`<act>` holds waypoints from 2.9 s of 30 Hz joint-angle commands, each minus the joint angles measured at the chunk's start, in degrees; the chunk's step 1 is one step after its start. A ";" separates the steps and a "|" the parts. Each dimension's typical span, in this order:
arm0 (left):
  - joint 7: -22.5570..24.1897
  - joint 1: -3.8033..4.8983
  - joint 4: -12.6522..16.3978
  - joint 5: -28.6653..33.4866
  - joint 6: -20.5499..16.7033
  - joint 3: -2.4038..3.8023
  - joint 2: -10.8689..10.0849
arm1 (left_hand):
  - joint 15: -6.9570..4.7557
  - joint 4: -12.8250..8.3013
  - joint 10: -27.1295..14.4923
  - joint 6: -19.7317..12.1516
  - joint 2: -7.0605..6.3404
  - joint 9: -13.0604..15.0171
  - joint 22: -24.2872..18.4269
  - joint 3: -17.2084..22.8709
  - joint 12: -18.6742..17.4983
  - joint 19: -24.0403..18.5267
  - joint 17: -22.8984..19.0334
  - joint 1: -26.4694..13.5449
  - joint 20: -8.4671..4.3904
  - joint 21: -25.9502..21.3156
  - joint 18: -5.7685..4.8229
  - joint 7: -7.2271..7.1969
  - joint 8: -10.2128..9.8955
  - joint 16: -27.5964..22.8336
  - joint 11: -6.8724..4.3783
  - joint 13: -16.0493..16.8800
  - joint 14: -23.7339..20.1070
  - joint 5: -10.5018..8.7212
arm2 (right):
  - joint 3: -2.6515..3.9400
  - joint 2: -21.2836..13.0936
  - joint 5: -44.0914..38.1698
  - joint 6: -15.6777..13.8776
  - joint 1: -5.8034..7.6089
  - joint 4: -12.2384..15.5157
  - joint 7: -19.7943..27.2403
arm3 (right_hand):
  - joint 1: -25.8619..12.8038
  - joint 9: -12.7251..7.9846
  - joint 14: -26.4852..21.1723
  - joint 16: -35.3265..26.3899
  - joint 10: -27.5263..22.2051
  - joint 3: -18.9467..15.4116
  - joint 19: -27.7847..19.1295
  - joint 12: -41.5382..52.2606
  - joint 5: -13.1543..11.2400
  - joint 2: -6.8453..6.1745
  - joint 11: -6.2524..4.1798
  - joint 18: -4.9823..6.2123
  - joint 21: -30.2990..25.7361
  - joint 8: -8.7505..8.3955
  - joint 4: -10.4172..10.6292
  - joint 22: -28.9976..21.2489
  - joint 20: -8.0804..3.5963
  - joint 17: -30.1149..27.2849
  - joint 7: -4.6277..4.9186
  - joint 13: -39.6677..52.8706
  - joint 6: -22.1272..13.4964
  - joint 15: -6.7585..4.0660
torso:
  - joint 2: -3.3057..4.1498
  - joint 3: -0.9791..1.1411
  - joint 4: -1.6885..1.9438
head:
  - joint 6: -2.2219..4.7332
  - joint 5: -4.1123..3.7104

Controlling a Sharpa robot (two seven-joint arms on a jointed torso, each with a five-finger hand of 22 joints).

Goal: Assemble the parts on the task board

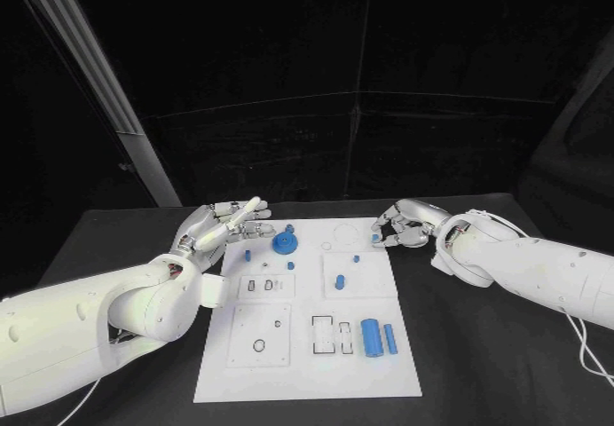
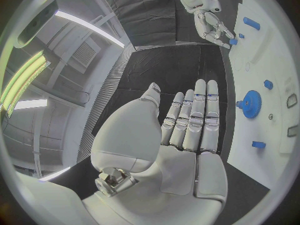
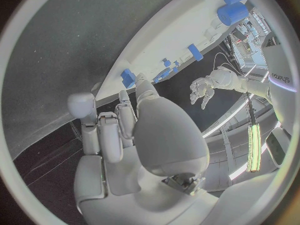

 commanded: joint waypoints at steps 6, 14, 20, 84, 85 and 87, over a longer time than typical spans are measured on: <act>0.37 0.06 0.00 -0.22 0.72 0.04 0.05 | -0.14 -0.26 0.29 0.37 0.15 0.01 -0.07 -0.07 -0.26 0.42 0.09 0.40 0.00 -0.31 0.80 0.08 -0.21 -0.17 -0.16 0.02 0.35 0.09 | 0.03 0.23 -0.48 1.36 0.08 -0.22 -0.02 | 0.53 0.12 5.16 0.01 0.29 0.28 0.13 0.42 -0.37 0.05 -0.38 -0.22 0.31 0.32 -0.31 0.19 -0.52 11.08 -0.12 -1.29 0.79 -0.34 | 0.00 0.02 0.03 | -0.07 -0.02; 0.35 0.06 -0.03 -0.22 0.72 0.04 0.05 | -0.14 -0.26 0.29 0.37 0.15 0.01 -0.07 -0.07 -0.26 0.42 0.09 0.40 0.00 -0.31 0.80 0.08 -0.21 -0.17 -0.16 0.02 0.35 0.09 | 0.03 0.47 -0.56 1.94 0.04 -0.41 -0.06 | 0.59 0.14 5.18 0.05 0.37 0.40 0.19 0.54 -0.49 0.10 -0.43 -0.24 0.38 0.39 -0.43 0.33 -0.55 11.18 -0.17 -1.18 1.06 -0.37 | 0.02 0.04 0.01 | -0.19 -0.07; 0.33 0.06 -0.06 -0.22 0.70 0.04 0.05 | -0.14 -0.26 0.29 0.37 0.15 0.01 -0.07 -0.07 -0.26 0.42 0.09 0.40 0.00 -0.31 0.80 0.08 -0.21 -0.17 -0.16 0.02 0.35 0.09 | 0.03 0.62 -0.74 2.35 -0.05 -0.62 -0.15 | 0.62 0.16 5.20 0.08 0.43 0.57 0.23 0.61 -0.60 0.22 -0.50 -0.25 0.43 0.50 -0.53 0.40 -0.59 11.24 -0.26 -1.12 1.45 -0.43 | 0.00 0.05 0.04 | -0.24 -0.11; -0.25 0.89 -1.20 1.45 0.90 0.06 -0.24 | -0.50 -0.50 2.20 1.67 0.96 0.08 -0.42 -0.61 -0.16 1.02 0.49 0.45 -0.25 -0.50 0.85 -0.52 -0.37 -0.72 -0.70 0.08 1.17 0.09 | 0.06 12.13 -13.91 -0.83 1.07 13.44 -18.80 | -2.52 0.19 5.40 0.36 1.66 11.41 0.88 1.53 -3.32 2.02 -2.69 -0.45 1.21 1.76 -2.35 1.55 -2.41 12.08 -2.79 0.12 8.54 -2.35 | -0.07 -0.15 0.42 | -2.44 3.49; -0.27 0.96 -1.26 1.53 0.90 0.06 -0.24 | -0.50 -0.50 2.20 1.67 0.96 0.08 -0.42 -0.61 -0.16 1.02 0.49 0.45 -0.25 -0.50 0.85 -0.52 -0.37 -0.72 -0.70 0.08 1.17 0.09 | 0.04 12.60 -14.52 -0.37 0.93 13.34 -19.06 | -2.80 0.17 5.39 0.34 1.62 11.45 0.85 1.46 -3.48 1.77 -2.67 -0.45 1.17 1.71 -2.30 1.48 -2.40 12.04 -2.76 0.08 8.51 -2.33 | -0.09 -0.18 0.44 | -2.49 3.55; -0.30 1.10 -1.36 1.64 0.91 0.06 -0.22 | -0.50 -0.50 2.21 1.67 0.96 0.08 -0.42 -0.61 -0.16 1.02 0.49 0.45 -0.25 -0.50 0.85 -0.52 -0.37 -0.72 -0.70 0.08 1.17 0.09 | -0.02 13.45 -15.64 0.39 0.57 13.17 -19.47 | -2.93 0.16 5.38 0.33 1.62 11.48 0.84 1.44 -3.60 1.63 -2.66 -0.44 1.15 1.69 -2.30 1.45 -2.39 12.02 -2.75 0.07 8.51 -2.32 | -0.16 -0.19 0.33 | -2.79 3.90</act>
